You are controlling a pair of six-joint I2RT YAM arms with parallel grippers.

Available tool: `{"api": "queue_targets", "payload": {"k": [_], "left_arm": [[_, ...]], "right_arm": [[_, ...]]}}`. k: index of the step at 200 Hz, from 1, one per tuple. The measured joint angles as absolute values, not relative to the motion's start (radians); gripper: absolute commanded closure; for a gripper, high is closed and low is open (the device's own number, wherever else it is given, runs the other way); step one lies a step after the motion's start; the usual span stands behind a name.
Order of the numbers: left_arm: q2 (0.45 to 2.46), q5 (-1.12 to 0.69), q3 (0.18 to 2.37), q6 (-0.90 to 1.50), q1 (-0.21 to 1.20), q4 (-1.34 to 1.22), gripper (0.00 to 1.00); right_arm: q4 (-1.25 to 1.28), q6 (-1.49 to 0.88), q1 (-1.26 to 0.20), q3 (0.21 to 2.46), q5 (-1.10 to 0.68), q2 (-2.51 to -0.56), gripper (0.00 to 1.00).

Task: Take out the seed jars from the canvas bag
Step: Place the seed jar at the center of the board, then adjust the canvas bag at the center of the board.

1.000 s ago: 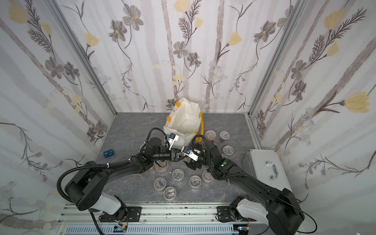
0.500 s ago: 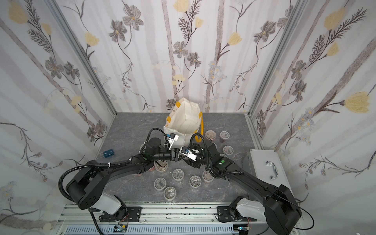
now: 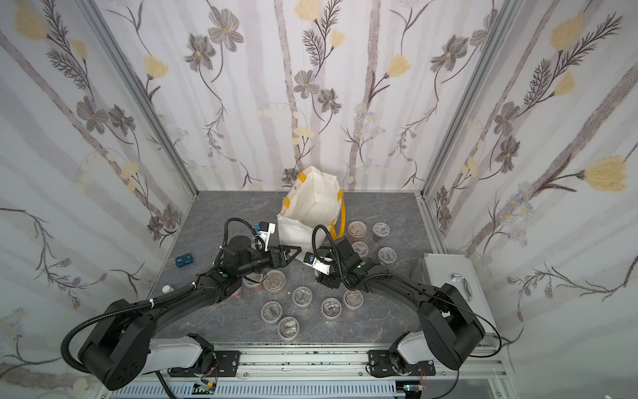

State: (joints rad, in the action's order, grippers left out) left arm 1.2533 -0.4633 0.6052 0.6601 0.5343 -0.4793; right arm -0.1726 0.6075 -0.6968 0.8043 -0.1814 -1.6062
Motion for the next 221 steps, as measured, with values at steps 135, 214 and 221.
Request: {"api": "queue_targets", "payload": {"k": [135, 214, 221], "left_arm": [[1.293, -0.371, 0.968, 0.612, 0.369, -0.028, 0.01], [1.488, -0.166, 1.261, 0.783, 0.519, 0.362, 0.13], [1.504, -0.132, 1.29, 0.807, 0.532, 0.399, 0.14]], "right_arm": [[-0.287, 0.595, -0.696, 0.872, -0.194, -1.493, 0.0], [-0.216, 0.262, -0.605, 1.028, -0.023, -1.288, 0.0], [-0.21, 0.238, -0.586, 1.044, -0.019, -1.291, 0.0]]}}
